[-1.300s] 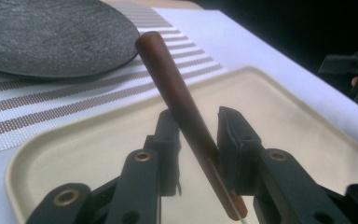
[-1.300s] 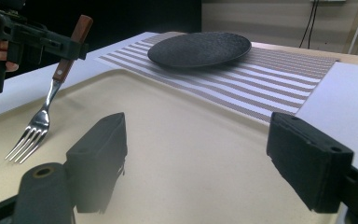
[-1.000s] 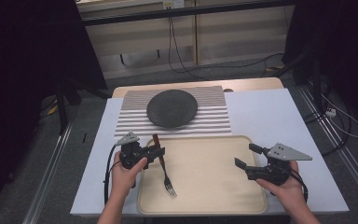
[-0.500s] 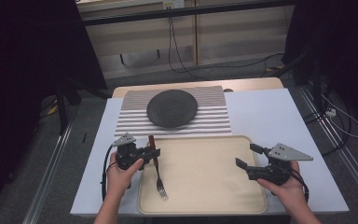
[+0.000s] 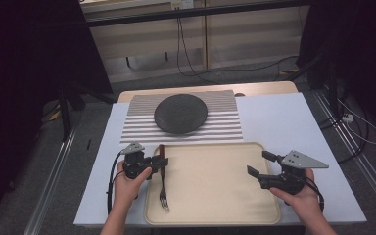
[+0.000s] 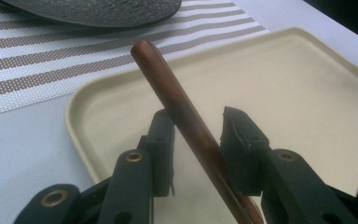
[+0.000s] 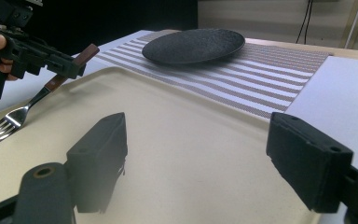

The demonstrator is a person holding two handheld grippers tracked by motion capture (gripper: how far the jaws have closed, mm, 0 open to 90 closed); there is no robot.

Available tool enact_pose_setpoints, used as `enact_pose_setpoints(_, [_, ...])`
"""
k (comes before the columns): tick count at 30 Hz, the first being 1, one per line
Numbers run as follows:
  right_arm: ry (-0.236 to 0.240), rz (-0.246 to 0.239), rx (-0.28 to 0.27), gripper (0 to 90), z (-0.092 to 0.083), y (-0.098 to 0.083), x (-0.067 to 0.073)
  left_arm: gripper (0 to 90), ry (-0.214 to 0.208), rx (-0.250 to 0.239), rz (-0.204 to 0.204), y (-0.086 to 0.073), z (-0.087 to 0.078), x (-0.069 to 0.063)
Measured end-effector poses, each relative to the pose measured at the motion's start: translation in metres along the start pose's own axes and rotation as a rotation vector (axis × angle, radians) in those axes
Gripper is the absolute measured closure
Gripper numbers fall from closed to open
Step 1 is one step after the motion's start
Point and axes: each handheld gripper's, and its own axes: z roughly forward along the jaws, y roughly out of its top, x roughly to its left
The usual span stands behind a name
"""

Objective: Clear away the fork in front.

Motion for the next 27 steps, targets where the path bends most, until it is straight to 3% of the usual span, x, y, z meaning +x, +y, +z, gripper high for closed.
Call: enact_pose_setpoints(27, [0.002, -0.003, 0.000, 20.3, 0.0003, 0.0003, -0.0004, 64.2, 0.038, 0.015, -0.023, -0.0071, 0.0047, 0.0045])
